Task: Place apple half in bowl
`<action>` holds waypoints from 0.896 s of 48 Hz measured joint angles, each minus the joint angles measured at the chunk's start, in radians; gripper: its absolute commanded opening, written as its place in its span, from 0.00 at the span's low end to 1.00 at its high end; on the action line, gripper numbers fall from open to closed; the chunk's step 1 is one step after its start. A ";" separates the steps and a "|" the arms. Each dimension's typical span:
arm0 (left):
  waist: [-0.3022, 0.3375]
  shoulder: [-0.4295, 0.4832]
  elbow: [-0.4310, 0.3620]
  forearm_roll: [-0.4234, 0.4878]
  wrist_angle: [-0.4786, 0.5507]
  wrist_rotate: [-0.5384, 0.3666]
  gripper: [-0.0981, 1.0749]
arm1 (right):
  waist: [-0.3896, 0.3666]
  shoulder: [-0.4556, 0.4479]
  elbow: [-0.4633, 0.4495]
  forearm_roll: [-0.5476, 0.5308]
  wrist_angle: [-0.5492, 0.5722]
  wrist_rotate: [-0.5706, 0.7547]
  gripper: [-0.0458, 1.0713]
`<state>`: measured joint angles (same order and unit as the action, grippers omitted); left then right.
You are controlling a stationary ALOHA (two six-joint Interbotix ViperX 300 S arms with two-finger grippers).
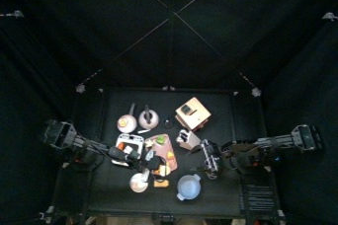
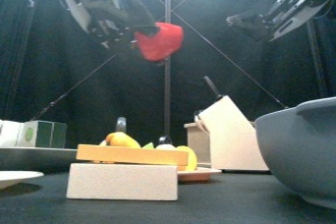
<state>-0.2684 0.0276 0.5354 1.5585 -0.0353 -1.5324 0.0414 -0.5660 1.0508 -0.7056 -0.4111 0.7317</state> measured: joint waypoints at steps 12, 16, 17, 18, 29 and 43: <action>-0.014 0.130 -0.124 0.069 -0.048 -0.002 0.77 | -0.006 0.000 0.009 0.011 0.000 0.000 0.97; -0.008 0.179 -0.163 0.077 -0.052 -0.002 0.77 | -0.006 -0.002 0.011 0.011 0.000 0.000 0.97; -0.008 0.189 -0.170 0.075 -0.052 -0.002 0.77 | -0.006 -0.002 0.011 0.009 0.000 0.000 0.97; -0.008 0.198 -0.178 0.077 -0.052 -0.002 0.77 | -0.006 -0.002 0.011 0.011 0.002 0.000 0.97; -0.006 0.239 -0.219 0.077 -0.055 -0.003 0.78 | -0.008 -0.002 0.012 0.011 0.002 0.000 0.97; -0.005 0.258 -0.249 0.054 -0.055 -0.003 0.83 | -0.008 -0.002 0.012 0.011 0.002 0.000 0.97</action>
<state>-0.2730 0.2853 0.2869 1.6122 -0.0905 -1.5355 0.0337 -0.5676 1.0630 -0.6949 -0.4096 0.7317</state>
